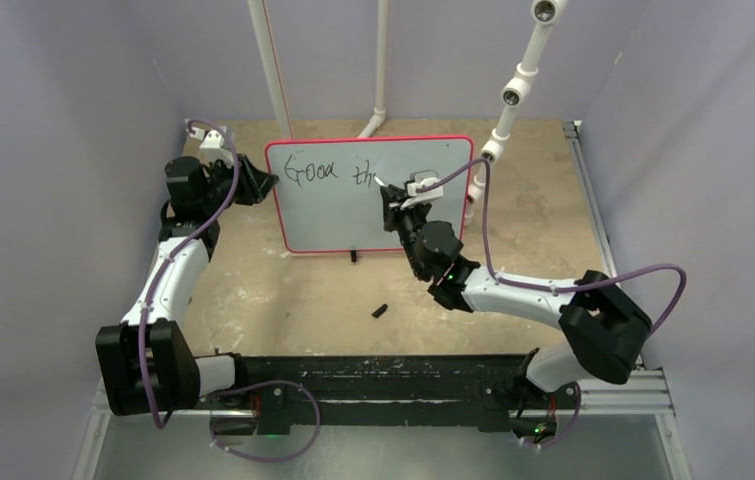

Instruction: Write a sentence on the whiteboard

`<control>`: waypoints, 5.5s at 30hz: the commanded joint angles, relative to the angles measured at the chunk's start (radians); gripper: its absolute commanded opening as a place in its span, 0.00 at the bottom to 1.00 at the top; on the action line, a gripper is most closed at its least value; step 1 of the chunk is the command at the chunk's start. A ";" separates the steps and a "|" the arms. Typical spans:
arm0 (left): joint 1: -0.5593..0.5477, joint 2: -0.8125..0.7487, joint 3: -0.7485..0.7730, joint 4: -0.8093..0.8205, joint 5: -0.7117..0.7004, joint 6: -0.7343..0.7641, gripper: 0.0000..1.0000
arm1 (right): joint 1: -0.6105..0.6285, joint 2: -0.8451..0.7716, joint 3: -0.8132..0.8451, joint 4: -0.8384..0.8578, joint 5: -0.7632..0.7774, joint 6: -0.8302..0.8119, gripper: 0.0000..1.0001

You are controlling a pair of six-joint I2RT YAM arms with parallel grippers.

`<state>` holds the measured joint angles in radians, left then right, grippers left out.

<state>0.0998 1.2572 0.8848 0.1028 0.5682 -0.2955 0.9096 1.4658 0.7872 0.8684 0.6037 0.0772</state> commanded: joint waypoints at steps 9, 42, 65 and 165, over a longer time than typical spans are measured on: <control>0.000 -0.024 -0.002 0.015 -0.005 0.015 0.29 | -0.003 -0.015 -0.022 -0.023 0.035 0.046 0.00; 0.000 -0.021 -0.002 0.015 -0.003 0.013 0.29 | 0.021 -0.088 0.020 0.012 0.020 -0.057 0.00; -0.001 -0.018 -0.002 0.012 -0.007 0.016 0.29 | 0.022 0.005 0.076 0.069 0.020 -0.129 0.00; -0.001 -0.020 -0.003 0.014 -0.003 0.014 0.29 | 0.018 -0.025 0.009 0.099 0.071 -0.123 0.00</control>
<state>0.0998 1.2568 0.8848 0.0952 0.5678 -0.2951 0.9310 1.4658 0.7609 0.9119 0.6460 -0.0208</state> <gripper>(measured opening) 0.293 0.118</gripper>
